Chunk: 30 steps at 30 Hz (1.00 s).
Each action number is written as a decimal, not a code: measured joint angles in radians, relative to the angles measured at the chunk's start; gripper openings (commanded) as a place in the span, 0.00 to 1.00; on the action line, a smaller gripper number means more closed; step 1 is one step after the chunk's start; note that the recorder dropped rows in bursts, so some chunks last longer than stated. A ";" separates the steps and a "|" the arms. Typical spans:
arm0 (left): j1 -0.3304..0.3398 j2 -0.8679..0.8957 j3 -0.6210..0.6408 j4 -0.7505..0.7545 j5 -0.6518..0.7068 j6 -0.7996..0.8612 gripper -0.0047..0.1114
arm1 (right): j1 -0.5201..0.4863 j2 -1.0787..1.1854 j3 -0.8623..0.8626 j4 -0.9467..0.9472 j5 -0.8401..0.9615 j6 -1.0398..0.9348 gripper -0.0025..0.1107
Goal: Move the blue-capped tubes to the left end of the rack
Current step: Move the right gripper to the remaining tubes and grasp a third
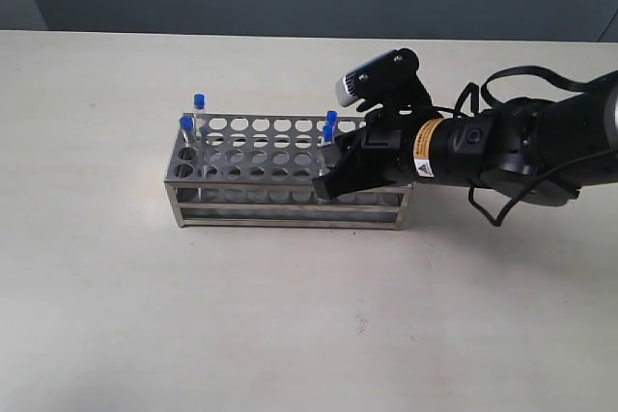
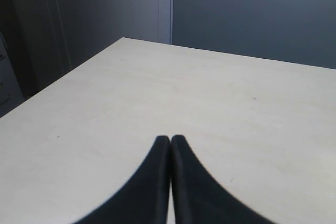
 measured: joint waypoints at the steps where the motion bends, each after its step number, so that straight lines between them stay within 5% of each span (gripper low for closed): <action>1: 0.000 0.000 0.000 0.000 0.000 0.000 0.05 | 0.000 0.007 0.000 0.024 -0.002 -0.020 0.30; 24: 0.000 0.000 0.000 0.000 0.000 0.000 0.05 | 0.000 0.054 -0.037 0.152 -0.062 -0.125 0.29; 30: 0.000 0.000 0.000 0.000 0.000 0.000 0.05 | 0.000 0.070 -0.037 0.152 -0.063 -0.125 0.09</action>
